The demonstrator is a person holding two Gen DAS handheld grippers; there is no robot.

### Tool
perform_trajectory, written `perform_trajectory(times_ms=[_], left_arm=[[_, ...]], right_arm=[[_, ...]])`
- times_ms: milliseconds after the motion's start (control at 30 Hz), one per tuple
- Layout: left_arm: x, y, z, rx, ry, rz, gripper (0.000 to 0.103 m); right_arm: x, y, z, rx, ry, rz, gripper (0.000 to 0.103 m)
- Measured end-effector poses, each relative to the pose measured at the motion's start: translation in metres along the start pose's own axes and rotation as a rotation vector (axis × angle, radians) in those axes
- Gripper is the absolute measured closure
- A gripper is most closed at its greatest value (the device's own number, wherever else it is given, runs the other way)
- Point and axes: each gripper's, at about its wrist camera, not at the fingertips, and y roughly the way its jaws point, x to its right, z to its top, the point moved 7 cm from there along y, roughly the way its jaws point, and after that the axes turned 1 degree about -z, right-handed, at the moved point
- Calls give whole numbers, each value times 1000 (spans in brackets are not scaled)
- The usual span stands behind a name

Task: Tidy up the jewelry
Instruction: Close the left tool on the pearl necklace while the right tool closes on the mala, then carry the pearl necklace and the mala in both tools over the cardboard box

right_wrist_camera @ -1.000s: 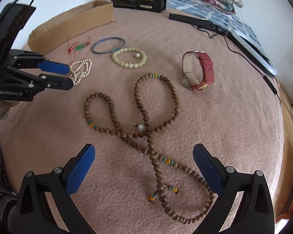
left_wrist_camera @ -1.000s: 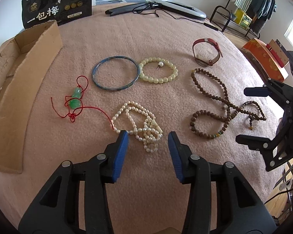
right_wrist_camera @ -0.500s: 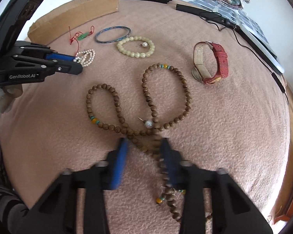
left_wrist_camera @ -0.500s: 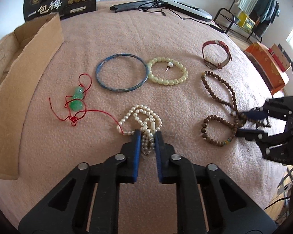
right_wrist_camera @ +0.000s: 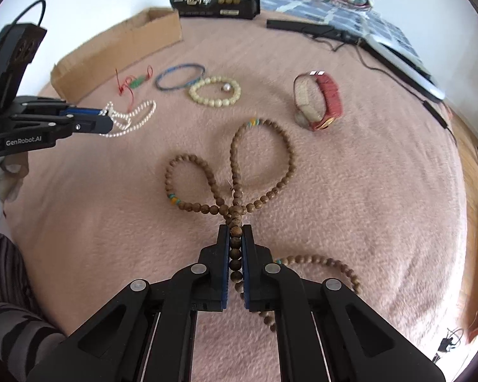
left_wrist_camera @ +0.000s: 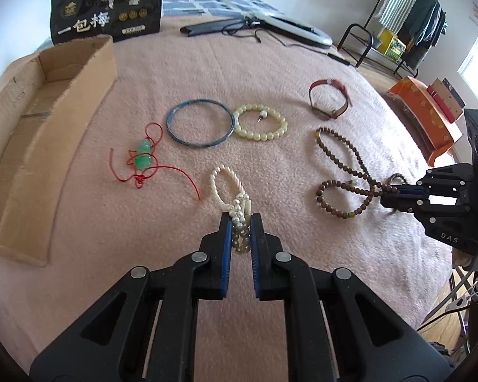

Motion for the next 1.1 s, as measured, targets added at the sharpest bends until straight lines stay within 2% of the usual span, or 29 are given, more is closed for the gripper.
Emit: perform_trajectory(times_ms=[67,433,567,1100], left_arm=[[0,-10,1,15,3,3,98],[-8,-65,6,104,-19,18,98],[-15,-80,8,131,-57,9,98],[-21,-174,43,290,-40,33,98]], right_arm=[[4,-7,5,21,13,-7,98],[7,-65,22,147,48,-48,98],[5,-84,34,188,48,-59,98],[-17,-148,78,312,-1,-94,98]])
